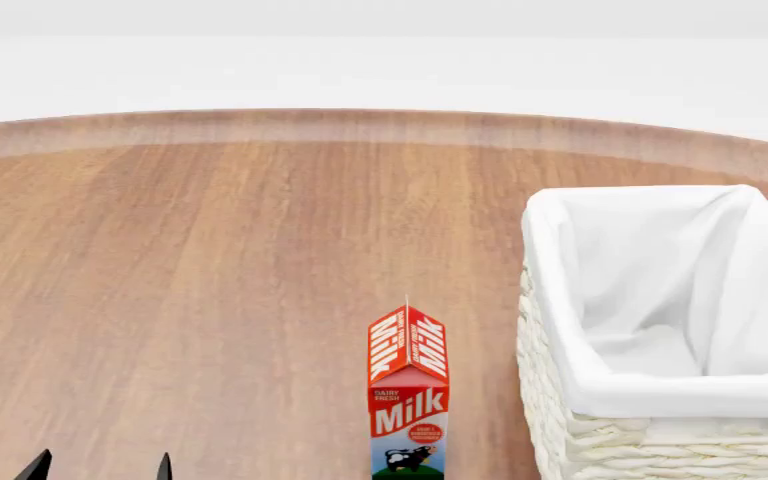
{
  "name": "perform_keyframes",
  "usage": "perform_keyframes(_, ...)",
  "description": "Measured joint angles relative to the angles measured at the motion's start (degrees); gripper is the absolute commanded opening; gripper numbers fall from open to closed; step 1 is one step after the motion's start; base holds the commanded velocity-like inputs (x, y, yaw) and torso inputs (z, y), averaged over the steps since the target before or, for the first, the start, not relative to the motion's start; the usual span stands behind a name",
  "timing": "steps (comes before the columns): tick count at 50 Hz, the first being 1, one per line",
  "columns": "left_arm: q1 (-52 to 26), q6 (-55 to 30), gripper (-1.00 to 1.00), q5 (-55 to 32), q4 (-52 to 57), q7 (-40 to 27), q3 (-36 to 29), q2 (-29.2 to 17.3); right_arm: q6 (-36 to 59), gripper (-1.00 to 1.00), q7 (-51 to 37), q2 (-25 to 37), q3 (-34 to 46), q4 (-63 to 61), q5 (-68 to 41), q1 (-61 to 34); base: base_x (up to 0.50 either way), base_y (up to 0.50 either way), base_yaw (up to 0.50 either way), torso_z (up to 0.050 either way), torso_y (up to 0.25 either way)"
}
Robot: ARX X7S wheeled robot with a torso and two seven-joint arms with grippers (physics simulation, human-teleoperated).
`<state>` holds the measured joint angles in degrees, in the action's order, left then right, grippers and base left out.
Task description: Pick up the orange juice, and put it in the basket.
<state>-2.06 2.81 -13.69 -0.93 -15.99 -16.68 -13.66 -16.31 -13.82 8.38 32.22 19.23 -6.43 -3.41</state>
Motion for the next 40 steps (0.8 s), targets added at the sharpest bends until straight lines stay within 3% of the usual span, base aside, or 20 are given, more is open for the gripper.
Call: perform_keyframes(40, -0.2, 0.3, 1.0, -0.7, -0.1, -0.8, -0.9, -0.7, 10.2, -1.0, -3.1, 5.9, 1.5, -24.5, 0.0, 6.4, 0.0, 0.0, 0.0, 0.0, 0.0)
